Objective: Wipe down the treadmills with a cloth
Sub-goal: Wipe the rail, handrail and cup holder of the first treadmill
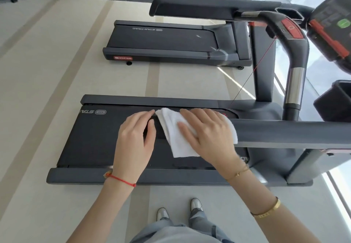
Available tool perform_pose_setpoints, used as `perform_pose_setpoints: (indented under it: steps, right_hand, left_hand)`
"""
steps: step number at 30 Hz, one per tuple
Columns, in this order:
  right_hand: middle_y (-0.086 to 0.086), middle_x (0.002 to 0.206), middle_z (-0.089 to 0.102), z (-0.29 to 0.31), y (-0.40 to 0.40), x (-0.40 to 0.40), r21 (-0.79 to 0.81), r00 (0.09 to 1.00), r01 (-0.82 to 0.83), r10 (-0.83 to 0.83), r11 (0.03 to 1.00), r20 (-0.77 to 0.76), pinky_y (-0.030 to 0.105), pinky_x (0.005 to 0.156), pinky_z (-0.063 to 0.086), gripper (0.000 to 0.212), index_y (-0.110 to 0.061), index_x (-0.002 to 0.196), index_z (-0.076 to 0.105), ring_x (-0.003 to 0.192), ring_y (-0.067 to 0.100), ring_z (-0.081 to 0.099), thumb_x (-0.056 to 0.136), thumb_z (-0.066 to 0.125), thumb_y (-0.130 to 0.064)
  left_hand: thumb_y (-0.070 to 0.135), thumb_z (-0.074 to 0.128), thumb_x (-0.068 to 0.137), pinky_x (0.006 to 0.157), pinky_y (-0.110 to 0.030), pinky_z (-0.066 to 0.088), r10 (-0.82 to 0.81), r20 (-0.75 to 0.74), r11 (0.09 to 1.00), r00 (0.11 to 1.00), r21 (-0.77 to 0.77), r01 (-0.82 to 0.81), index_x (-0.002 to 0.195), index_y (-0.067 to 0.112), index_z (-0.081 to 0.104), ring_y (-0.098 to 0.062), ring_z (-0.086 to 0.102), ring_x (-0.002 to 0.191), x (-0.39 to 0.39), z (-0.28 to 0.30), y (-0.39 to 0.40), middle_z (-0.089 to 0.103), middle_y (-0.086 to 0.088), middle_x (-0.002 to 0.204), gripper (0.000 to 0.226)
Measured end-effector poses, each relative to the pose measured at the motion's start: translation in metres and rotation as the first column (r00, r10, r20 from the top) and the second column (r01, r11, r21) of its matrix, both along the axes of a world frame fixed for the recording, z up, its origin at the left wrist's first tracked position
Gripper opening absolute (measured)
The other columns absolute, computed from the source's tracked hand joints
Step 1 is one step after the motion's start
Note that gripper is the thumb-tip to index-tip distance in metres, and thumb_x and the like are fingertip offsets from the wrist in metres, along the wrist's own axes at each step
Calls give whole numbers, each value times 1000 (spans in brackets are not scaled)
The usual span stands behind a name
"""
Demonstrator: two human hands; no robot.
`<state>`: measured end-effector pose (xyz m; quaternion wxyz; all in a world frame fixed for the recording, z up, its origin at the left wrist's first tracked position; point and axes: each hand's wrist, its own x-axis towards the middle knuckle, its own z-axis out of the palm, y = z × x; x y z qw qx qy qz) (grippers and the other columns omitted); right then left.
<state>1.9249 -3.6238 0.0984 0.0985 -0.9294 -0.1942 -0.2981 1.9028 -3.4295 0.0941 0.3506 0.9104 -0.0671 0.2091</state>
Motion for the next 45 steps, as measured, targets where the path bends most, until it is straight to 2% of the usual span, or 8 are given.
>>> perform_pose_setpoints:
  steps: [3,8,11,16,22,30,37,45]
  right_hand:
    - [-2,77,66,2,-41,-4,40,996,72,-74,997,53,35,63,44,25,-17,88,72,67,23,56,97,53,-29]
    - [0,45,38,7,-20,6,182,915,386,-401,904,47,33,49,30,44,-16,45,41,46,23,33,87,53,-18]
    - [-1,52,45,-1,21,4,180,946,293,-312,939,88,33,56,29,39,-17,54,52,52,23,38,92,48,-22]
    - [-1,88,68,-9,-10,-8,27,984,89,-92,996,154,36,75,46,24,-15,101,72,79,24,60,97,52,-27]
    - [-1,57,53,1,-34,-4,183,913,387,-403,904,57,39,63,38,37,-17,57,52,58,27,47,93,45,-21]
    - [-2,91,70,-13,-5,-7,55,976,86,-95,995,194,37,76,47,24,-16,104,72,78,22,61,96,53,-27]
    - [-1,83,67,-15,-83,-9,50,959,150,-158,987,236,36,72,45,22,-15,98,72,74,24,58,96,50,-21]
    - [-1,89,69,-12,-190,-19,59,951,200,-208,978,227,34,81,43,29,-14,98,72,82,22,60,99,44,-23]
  left_hand:
    - [8,52,98,96,-44,48,5,2,1000,1000,-4,-5,120,4,66,-23,62,106,0,1,0,67,-5,114,27]
    - [6,53,96,97,-41,48,35,-7,999,999,4,-35,120,4,67,-24,62,105,0,2,-5,68,-6,113,27]
    - [5,53,96,97,-39,48,29,10,999,1000,16,-30,121,4,66,-24,63,104,1,-1,-4,68,-6,112,28]
    - [5,54,96,95,-37,47,29,22,1000,999,5,-29,119,5,67,-23,62,103,2,-2,-2,68,-6,111,27]
    - [8,51,98,100,-42,46,-3,2,999,1000,36,3,120,6,67,-24,61,107,2,-1,1,67,-6,115,27]
    - [18,49,98,103,-42,41,-78,22,986,997,148,74,116,10,67,-23,61,108,4,2,-12,67,-2,112,27]
    - [24,46,98,113,-50,30,-64,28,966,998,254,55,117,14,67,-19,63,107,2,5,-59,69,3,111,30]
    - [24,48,99,103,-41,39,-183,-26,942,983,283,183,114,16,69,-16,65,102,5,12,-160,71,4,110,27]
